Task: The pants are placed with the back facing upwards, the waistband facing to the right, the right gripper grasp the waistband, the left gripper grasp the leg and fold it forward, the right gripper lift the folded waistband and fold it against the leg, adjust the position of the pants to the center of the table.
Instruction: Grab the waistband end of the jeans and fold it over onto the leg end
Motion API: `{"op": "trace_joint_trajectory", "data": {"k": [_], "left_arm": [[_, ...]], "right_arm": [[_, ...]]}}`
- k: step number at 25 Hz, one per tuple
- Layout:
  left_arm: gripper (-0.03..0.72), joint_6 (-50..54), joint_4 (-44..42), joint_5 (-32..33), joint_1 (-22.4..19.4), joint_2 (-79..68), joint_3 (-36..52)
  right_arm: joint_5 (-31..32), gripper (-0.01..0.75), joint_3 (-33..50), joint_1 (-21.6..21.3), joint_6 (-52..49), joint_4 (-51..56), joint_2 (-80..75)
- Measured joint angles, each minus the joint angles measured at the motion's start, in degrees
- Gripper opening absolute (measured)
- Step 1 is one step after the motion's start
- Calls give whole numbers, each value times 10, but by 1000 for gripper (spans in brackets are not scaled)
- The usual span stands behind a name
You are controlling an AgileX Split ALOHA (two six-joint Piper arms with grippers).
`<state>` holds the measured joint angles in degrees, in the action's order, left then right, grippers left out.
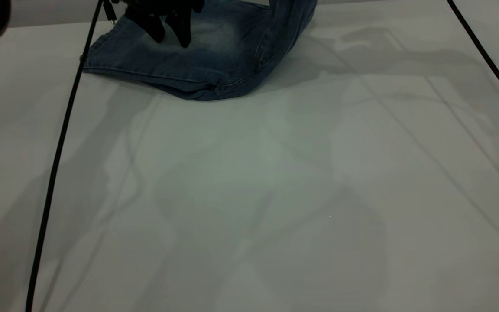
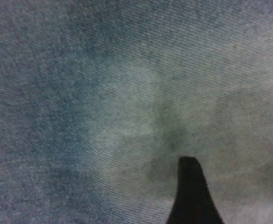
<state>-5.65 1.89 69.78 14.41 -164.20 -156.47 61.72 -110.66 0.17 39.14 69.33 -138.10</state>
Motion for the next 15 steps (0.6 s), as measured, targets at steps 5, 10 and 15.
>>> {"op": "trace_joint_trajectory", "data": {"k": [5, 10, 15], "left_arm": [[428, 0, -1, -2, 0, -12, 0], [428, 0, -1, -1, 0, -13, 0], [428, 0, 0, 0, 0, -13, 0]], "right_arm": [[5, 98, 0, 2, 0, 8, 4], [5, 98, 0, 21, 1, 16, 19], [-3, 98, 0, 51, 6, 36, 28]]}}
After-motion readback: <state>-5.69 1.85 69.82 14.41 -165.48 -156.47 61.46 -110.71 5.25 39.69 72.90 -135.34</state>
